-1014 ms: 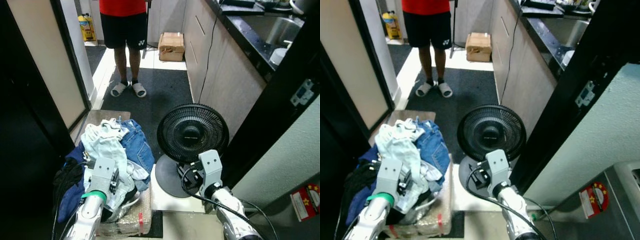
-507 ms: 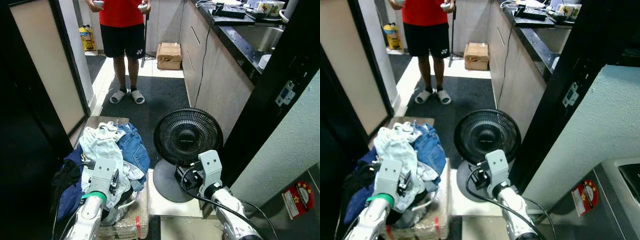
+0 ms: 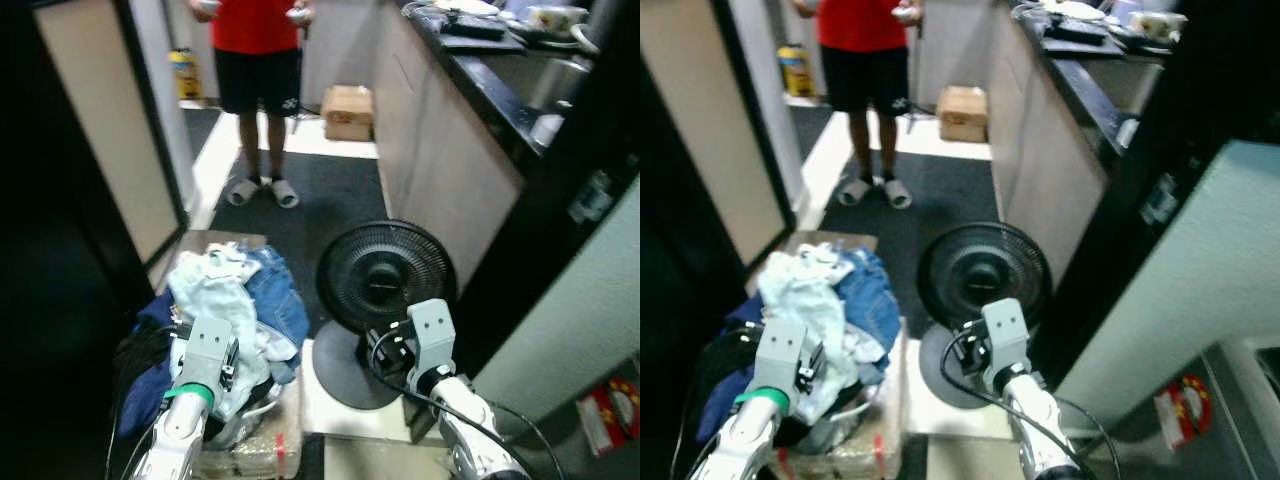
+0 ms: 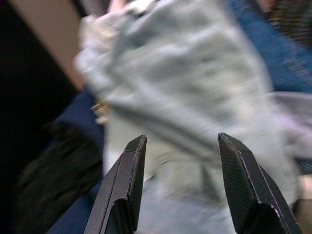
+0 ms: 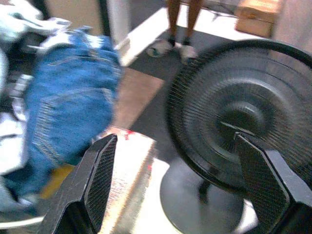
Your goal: Clothes washing
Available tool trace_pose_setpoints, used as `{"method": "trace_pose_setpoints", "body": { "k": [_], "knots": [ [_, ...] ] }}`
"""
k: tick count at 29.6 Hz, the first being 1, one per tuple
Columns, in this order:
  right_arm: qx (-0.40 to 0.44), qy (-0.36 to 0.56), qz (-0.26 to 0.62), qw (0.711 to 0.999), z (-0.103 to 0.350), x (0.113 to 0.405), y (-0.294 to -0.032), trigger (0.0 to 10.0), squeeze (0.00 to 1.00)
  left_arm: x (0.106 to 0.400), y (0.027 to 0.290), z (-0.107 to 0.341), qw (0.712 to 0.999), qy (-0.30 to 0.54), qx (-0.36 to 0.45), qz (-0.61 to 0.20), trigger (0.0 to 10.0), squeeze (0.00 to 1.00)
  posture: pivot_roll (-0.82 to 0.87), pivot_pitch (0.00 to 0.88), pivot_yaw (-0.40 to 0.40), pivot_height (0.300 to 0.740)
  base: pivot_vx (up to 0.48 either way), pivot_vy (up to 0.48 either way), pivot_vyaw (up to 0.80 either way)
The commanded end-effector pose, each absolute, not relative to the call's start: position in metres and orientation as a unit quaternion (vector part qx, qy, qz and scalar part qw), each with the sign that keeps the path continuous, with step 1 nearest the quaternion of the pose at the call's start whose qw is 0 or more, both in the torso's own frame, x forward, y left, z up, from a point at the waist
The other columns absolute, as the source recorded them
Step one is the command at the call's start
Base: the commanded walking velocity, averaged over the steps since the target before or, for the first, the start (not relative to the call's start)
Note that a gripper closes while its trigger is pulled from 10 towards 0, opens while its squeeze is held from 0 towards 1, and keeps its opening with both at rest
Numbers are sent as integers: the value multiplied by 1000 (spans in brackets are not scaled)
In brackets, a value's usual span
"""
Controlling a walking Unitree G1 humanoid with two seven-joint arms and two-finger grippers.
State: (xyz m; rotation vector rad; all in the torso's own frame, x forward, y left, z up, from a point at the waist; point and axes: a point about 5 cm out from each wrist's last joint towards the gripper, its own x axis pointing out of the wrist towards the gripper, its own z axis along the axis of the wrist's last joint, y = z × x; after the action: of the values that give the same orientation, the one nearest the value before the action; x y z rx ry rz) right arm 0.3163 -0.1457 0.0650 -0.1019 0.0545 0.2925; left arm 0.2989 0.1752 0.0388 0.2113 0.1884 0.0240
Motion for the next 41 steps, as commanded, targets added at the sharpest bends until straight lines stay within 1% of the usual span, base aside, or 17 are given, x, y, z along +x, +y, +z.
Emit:
{"method": "trace_pose_setpoints", "body": {
  "k": [1, 17, 26, 27, 33, 34, 35, 36, 41],
  "knots": [
    [-51, 37, 147, 987, 60, 314, -145, 10000, 0, 293, 176, 30, 988, 114, 105, 13, 10000, 0, 3, 59, 7, 740, 0, 0, 794],
    [-47, 35, 146, 988, 60, 314, -144, 10000, 0, 295, 174, 31, 988, 113, 107, 9, 10000, 0, 2, 60, 10, 740, 0, 0, 796],
    [-46, 34, 146, 988, 60, 314, -145, 10000, 43, 295, 173, 31, 988, 113, 107, 9, 10000, 0, 1, 60, 11, 740, 0, 0, 794],
    [-46, 34, 146, 988, 60, 314, -145, 10000, 71, 296, 173, 31, 988, 113, 107, 8, 10000, 0, -1, 60, 11, 740, 0, 0, 794],
    [-46, 33, 145, 988, 60, 314, -146, 10000, 71, 297, 172, 31, 988, 113, 107, 7, 10000, 0, -2, 59, 11, 740, 0, 0, 792],
    [-46, 31, 142, 988, 60, 314, -146, 10000, 27, 297, 172, 31, 988, 113, 107, 7, 10000, 0, -4, 59, 12, 740, 0, 0, 0],
    [-46, 31, 142, 988, 60, 314, -146, 10000, 27, 297, 172, 31, 988, 113, 107, 7, 10000, 0, -4, 59, 12, 740, 0, 0, 0],
    [-35, 30, 140, 989, 61, 315, -145, 10000, 0, 297, 172, 31, 988, 113, 107, 6, 10000, 0, -5, 59, 12, 740, 0, 0, 0],
    [-34, 33, 144, 988, 61, 314, -144, 10000, 0, 298, 171, 31, 988, 114, 107, 4, 10000, 0, -8, 57, 13, 740, 0, 0, 0]
  ]
}}
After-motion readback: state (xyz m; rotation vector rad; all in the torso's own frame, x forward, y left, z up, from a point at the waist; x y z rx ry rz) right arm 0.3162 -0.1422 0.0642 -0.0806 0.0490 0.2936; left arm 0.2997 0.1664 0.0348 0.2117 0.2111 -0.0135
